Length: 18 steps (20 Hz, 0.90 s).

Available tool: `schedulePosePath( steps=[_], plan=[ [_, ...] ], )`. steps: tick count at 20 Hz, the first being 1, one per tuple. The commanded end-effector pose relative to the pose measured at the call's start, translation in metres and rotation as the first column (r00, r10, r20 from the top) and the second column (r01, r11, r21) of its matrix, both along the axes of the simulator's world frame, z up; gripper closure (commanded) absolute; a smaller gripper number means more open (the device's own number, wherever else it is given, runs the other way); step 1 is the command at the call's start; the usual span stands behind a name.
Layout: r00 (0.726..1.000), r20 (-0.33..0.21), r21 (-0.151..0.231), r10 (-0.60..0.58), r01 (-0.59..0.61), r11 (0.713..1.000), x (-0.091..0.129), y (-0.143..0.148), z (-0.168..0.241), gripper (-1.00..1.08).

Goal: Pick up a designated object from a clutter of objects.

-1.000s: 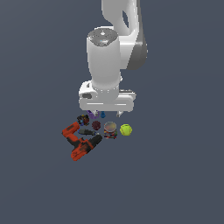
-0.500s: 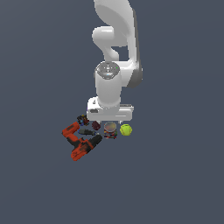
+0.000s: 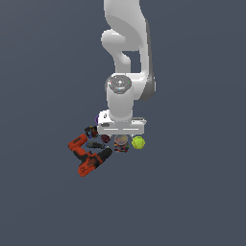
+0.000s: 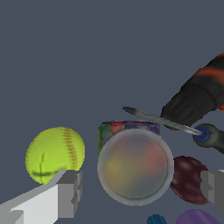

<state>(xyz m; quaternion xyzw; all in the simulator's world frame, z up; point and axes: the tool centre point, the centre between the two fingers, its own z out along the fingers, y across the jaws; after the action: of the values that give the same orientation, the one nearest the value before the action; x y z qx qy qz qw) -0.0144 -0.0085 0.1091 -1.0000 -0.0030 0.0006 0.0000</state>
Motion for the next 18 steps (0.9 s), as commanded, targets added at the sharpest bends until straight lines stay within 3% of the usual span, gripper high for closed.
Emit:
schedulePosePath(
  steps=[1, 18],
  plan=[
    [1.000, 0.000, 0.000, 0.000, 0.000, 1.000, 0.000, 0.000, -0.001, -0.92],
    [1.000, 0.001, 0.000, 0.000, 0.000, 1.000, -0.001, 0.000, -0.051, -0.92]
  ],
)
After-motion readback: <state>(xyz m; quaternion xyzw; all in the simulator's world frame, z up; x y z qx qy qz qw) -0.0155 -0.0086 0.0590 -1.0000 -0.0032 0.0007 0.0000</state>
